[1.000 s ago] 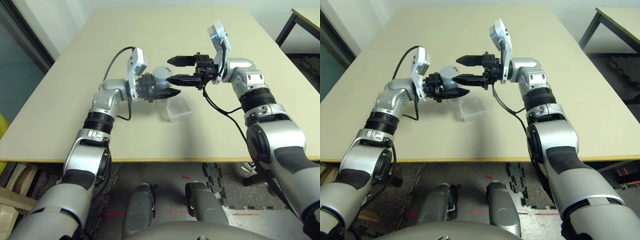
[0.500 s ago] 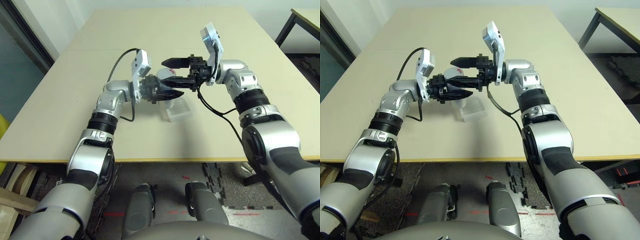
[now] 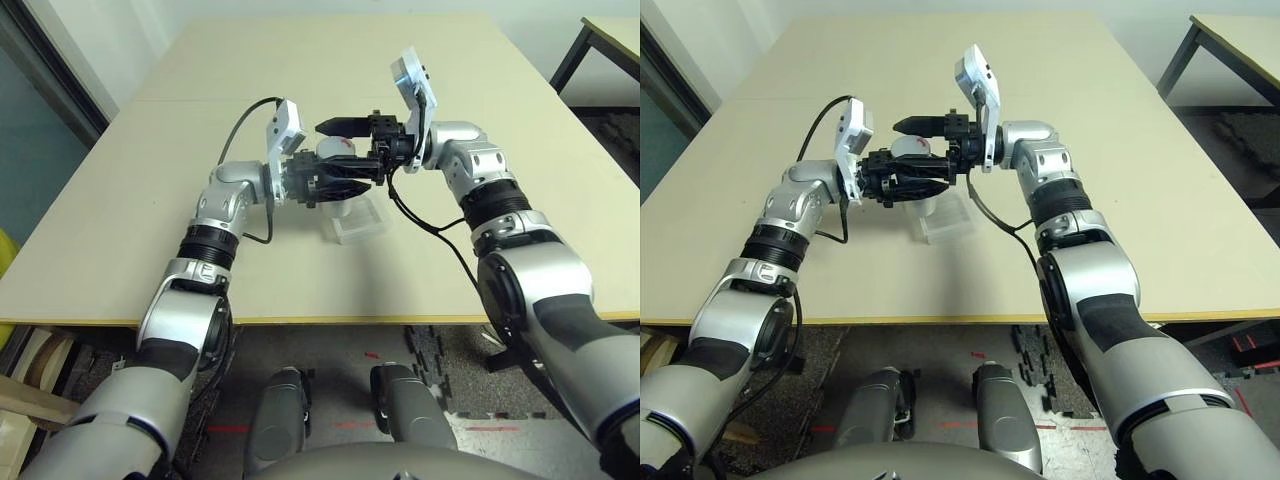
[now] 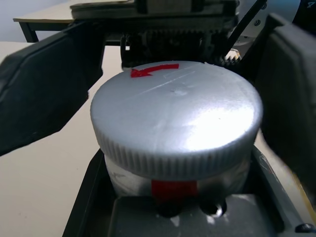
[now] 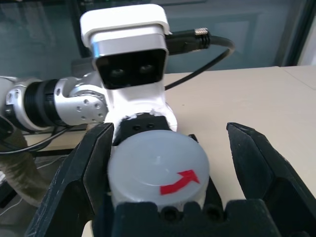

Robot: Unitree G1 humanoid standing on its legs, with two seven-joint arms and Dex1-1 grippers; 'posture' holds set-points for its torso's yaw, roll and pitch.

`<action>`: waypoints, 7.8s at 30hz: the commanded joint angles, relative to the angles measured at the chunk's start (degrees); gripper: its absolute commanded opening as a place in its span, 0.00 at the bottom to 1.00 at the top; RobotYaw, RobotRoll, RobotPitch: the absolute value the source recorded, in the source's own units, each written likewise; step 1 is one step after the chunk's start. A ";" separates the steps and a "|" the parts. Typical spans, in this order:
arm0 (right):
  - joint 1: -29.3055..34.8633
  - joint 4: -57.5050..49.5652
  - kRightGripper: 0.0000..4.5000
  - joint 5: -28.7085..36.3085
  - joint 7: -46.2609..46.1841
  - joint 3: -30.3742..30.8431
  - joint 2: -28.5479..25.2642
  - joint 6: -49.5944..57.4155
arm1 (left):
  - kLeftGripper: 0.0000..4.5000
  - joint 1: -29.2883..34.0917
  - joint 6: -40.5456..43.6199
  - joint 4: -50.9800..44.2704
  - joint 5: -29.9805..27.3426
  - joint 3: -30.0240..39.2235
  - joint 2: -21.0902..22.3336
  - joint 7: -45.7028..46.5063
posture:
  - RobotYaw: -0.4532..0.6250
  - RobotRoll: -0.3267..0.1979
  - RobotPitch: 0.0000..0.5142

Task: Pour the medicine from the bottle into the box.

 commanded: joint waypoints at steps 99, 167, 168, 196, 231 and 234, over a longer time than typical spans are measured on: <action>1.40 -4.64 0.57 2.31 4.06 -0.12 -3.17 4.39 | 0.60 -1.06 -0.17 0.91 0.20 -0.12 -0.55 -1.28 | 0.24 0.62 0.15; 14.81 9.24 1.00 -7.81 -38.54 -5.98 -14.66 -5.46 | 0.60 -2.24 -3.71 6.36 1.21 5.02 5.77 6.95 | 0.24 0.62 0.10; 14.63 8.77 1.00 -7.92 -37.22 -5.66 -14.93 -6.56 | 0.60 -2.39 -3.86 6.66 1.37 5.03 5.84 7.14 | 0.24 0.62 0.10; 19.84 -5.66 1.00 -8.31 -8.83 1.49 -20.55 -4.99 | 0.60 -10.70 -11.91 17.72 10.89 2.27 8.04 16.02 | 0.27 0.62 0.21; 19.47 -4.00 1.00 -7.25 -11.45 1.00 -17.38 -4.61 | 0.60 -36.19 -57.42 35.56 66.81 -41.35 1.96 49.52 | 0.30 0.62 0.27; 19.14 -3.90 1.00 -6.75 -11.57 0.68 -17.35 -4.05 | 0.60 -38.46 -58.89 35.59 74.63 -48.44 0.42 55.75 | 0.29 0.62 0.28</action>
